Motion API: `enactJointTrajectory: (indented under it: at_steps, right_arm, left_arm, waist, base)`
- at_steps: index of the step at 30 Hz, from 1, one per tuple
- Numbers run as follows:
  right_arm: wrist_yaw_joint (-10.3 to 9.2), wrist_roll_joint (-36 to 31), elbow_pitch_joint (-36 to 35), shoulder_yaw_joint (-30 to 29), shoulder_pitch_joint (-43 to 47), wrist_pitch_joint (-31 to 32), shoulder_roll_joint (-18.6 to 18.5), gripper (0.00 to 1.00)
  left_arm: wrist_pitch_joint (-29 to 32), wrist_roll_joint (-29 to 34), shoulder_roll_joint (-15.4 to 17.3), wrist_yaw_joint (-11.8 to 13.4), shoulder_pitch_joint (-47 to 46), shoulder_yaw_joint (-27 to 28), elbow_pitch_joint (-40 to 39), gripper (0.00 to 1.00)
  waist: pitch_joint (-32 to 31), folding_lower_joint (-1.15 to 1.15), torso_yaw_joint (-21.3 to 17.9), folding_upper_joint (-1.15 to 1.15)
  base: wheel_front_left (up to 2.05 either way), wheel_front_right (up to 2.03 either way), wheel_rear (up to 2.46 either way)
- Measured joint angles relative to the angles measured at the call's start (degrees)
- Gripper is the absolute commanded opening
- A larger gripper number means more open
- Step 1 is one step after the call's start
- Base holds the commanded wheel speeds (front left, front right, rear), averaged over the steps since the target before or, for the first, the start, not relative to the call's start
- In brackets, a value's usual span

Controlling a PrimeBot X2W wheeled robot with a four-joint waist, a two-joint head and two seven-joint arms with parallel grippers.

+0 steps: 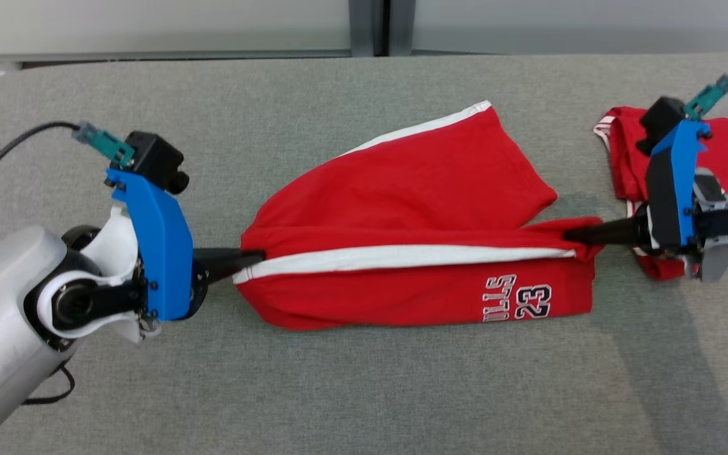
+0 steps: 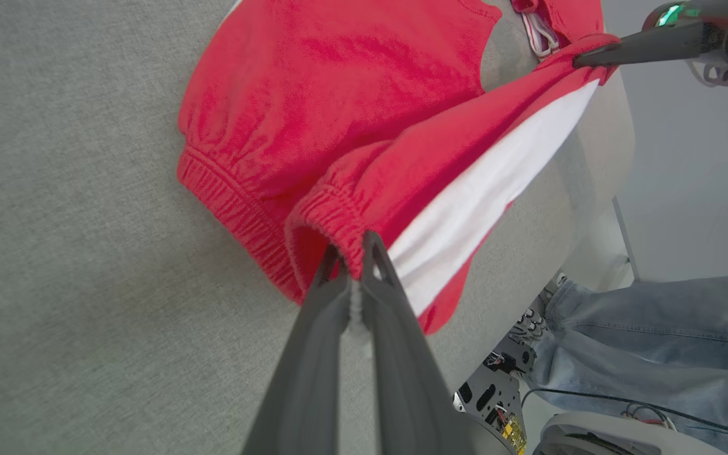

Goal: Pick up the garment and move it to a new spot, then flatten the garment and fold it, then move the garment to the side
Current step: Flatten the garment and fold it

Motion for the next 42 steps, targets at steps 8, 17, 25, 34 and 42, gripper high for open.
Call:
enactJointTrajectory:
  at_steps: [8,17,25,34,42]
  right_arm:
    - [0.0,-0.47,12.87,0.04,-11.71,5.05,4.92,0.0]
    - [0.0,-2.31,21.74,0.31,-19.63,5.23,8.7,0.0]
    - [0.0,-4.22,26.83,0.62,-25.09,5.23,9.92,0.0]
    - [0.0,-4.98,27.98,-0.53,-24.92,-2.0,11.54,1.0]
    - [0.0,-4.15,22.15,-3.59,-20.33,-13.01,11.28,1.0]
  left_arm:
    - [2.55,-0.99,-5.32,-0.07,-6.95,2.21,6.88,0.0]
    - [3.35,-1.4,-8.81,-0.33,-10.35,3.71,10.58,0.0]
    - [2.99,-0.88,-10.61,-0.35,-12.27,4.79,11.73,0.0]
    - [-1.35,1.37,-11.11,-0.35,-12.01,5.56,13.4,1.0]
    - [-11.01,7.94,-8.76,-0.35,-10.61,5.38,11.96,1.0]
  waist:
    - [6.1,0.01,3.43,0.02]
    - [10.9,-0.01,6.47,0.02]
    - [13.72,0.0,7.41,0.02]
    - [11.93,-0.02,6.58,0.01]
    - [7.59,-0.02,5.84,0.0]
  base:
    - [0.0,0.0,0.0]
    - [0.0,0.0,0.0]
    - [0.0,0.0,0.0]
    - [0.0,0.0,0.0]
    - [0.0,0.0,0.0]
